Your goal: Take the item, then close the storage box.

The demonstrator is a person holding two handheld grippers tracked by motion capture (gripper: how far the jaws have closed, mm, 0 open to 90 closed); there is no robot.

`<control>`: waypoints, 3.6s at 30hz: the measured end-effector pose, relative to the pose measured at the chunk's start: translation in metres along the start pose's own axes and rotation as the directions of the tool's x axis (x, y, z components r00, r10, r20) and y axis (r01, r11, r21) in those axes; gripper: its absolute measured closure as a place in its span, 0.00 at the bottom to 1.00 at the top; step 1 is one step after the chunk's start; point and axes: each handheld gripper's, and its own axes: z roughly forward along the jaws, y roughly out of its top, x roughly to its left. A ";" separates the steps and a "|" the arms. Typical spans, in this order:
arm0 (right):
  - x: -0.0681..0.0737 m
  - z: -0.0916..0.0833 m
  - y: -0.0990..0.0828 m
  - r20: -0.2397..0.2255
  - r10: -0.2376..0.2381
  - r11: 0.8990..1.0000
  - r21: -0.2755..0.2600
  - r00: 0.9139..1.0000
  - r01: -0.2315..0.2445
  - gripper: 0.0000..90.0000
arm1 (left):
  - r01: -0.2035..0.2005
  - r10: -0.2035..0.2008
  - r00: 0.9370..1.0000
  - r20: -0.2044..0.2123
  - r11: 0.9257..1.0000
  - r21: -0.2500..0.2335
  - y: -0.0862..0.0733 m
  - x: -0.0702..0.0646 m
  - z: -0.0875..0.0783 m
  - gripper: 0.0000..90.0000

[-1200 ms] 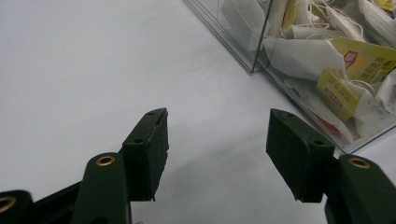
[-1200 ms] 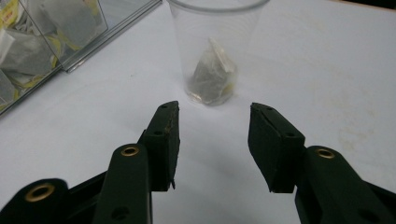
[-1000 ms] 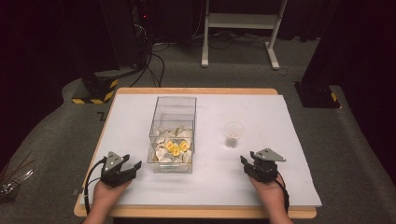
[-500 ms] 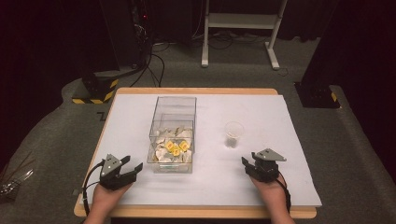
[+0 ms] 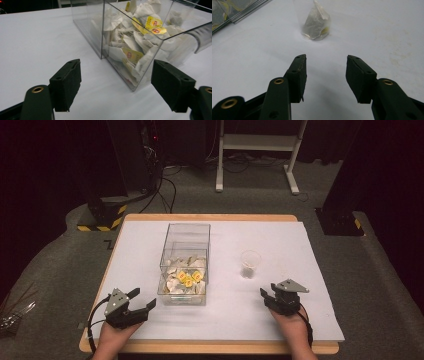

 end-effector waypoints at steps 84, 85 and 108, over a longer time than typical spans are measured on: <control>-0.002 0.001 -0.013 0.022 0.018 0.999 0.041 1.000 -0.019 0.54 | -0.098 0.096 0.994 -0.057 0.995 -0.019 0.009 -0.040 0.042 0.46; -0.002 0.001 -0.013 0.021 0.017 0.999 0.041 1.000 -0.017 0.54 | -0.101 0.099 0.993 -0.062 0.995 -0.020 0.009 -0.040 0.042 0.46; -0.001 0.003 -0.011 -0.003 0.015 1.000 0.028 1.000 -0.015 0.53 | -0.068 0.064 0.985 -0.159 0.998 -0.017 0.020 -0.035 0.050 0.33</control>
